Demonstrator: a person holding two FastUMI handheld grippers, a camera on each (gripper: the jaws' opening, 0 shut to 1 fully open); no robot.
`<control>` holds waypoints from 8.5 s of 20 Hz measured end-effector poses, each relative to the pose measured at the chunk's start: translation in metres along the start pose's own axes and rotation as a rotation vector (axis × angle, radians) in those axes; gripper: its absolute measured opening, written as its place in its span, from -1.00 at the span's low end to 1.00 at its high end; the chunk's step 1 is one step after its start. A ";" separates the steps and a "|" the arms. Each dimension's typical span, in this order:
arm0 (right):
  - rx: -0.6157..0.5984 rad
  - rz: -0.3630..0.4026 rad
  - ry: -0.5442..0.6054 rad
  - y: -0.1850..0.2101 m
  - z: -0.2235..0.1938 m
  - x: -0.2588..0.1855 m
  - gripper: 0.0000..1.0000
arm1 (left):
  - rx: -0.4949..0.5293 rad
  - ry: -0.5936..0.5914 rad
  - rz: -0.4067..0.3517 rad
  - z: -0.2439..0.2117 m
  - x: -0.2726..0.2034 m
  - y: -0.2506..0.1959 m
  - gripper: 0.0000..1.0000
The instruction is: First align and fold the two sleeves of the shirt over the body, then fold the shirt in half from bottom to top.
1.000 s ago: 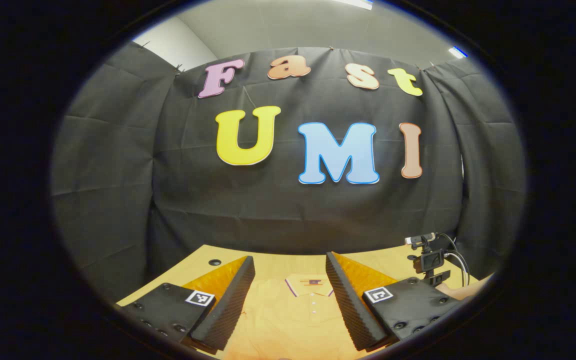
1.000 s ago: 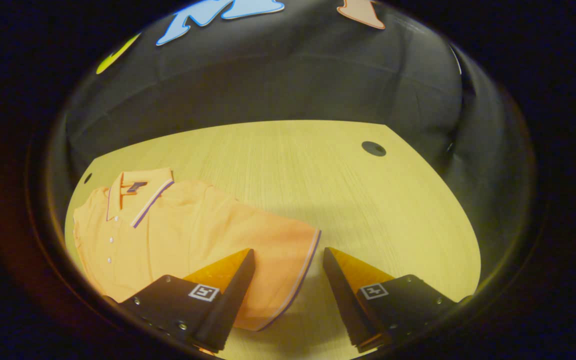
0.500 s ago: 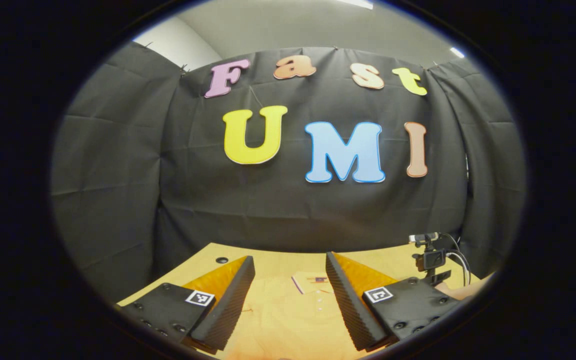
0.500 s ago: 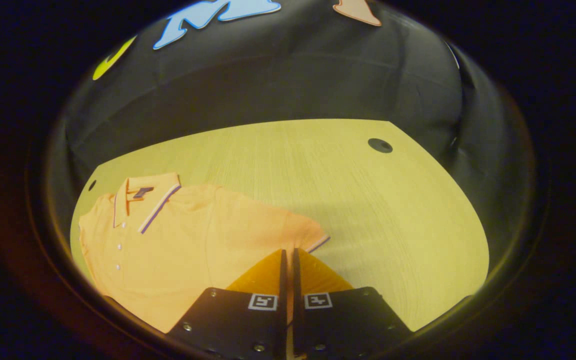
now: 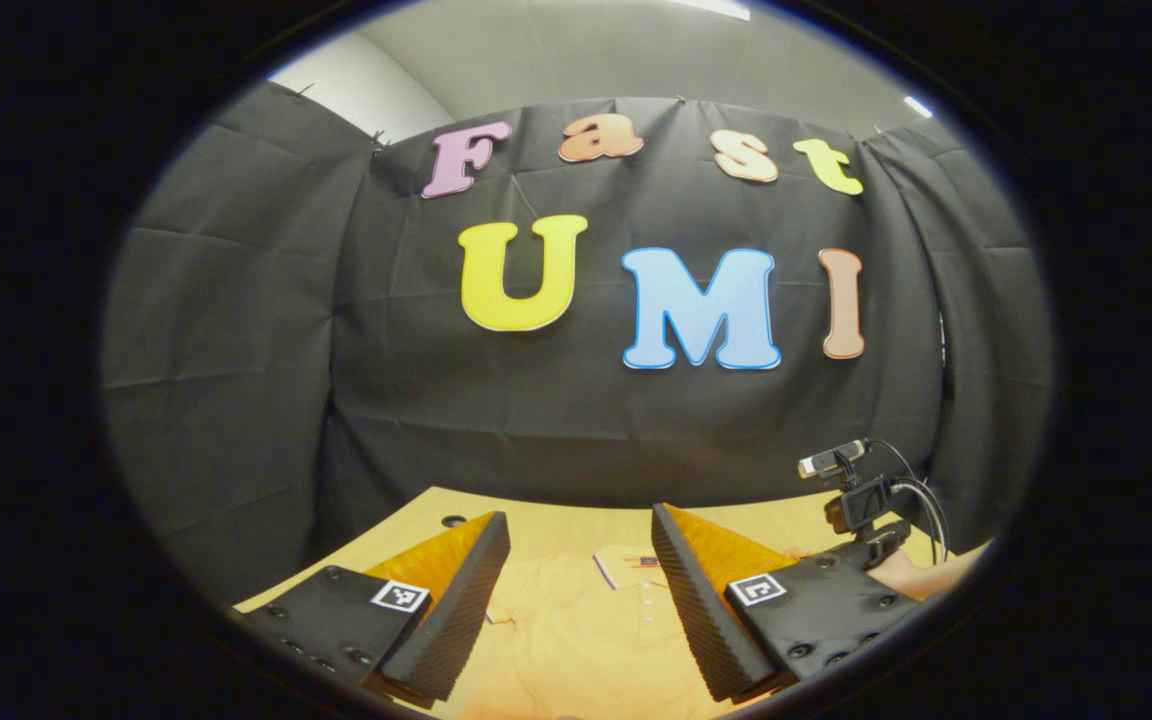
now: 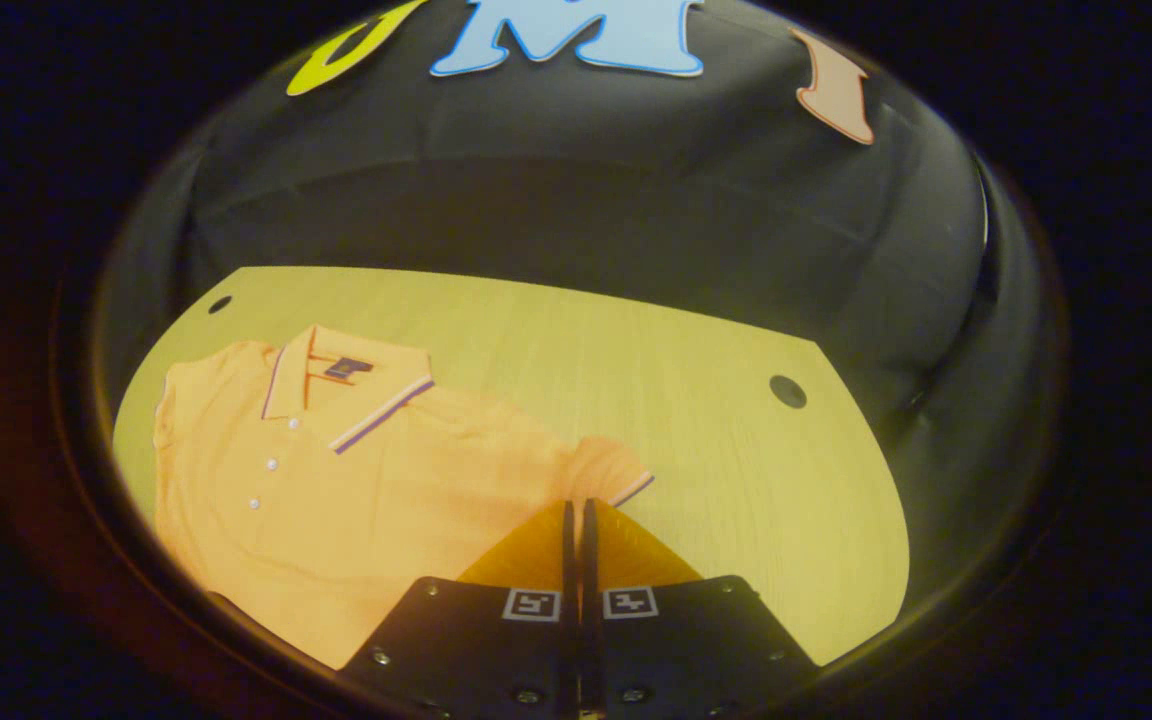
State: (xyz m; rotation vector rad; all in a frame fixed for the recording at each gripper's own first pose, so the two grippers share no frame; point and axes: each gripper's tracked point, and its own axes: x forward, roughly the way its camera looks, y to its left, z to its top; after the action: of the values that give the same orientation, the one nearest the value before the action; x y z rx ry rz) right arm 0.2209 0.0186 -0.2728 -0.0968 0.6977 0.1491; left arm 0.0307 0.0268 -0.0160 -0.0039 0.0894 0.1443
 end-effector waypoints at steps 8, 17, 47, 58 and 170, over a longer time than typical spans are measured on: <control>-0.054 0.126 -0.045 0.074 0.019 -0.019 -0.98 | -0.028 0.007 0.041 -0.008 -0.004 0.023 0.90; -0.074 0.162 0.054 0.105 -0.007 -0.009 -0.85 | -0.039 0.004 0.064 -0.010 -0.009 0.051 0.90; 0.049 0.124 -0.340 0.137 0.053 -0.240 0.95 | -0.114 0.174 0.022 -0.132 0.137 0.153 0.89; 0.070 0.129 -0.339 0.127 0.033 -0.281 0.95 | -0.077 0.391 0.113 -0.260 0.228 0.188 0.89; 0.211 0.139 0.173 0.157 -0.300 -0.274 0.95 | 0.104 0.678 -0.212 -0.349 -0.185 0.149 0.94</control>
State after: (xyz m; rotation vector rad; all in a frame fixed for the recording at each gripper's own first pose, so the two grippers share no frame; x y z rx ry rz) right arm -0.2025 0.1032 -0.3306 0.1427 0.8889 0.2013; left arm -0.2037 0.1441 -0.3463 0.0414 0.7707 -0.0801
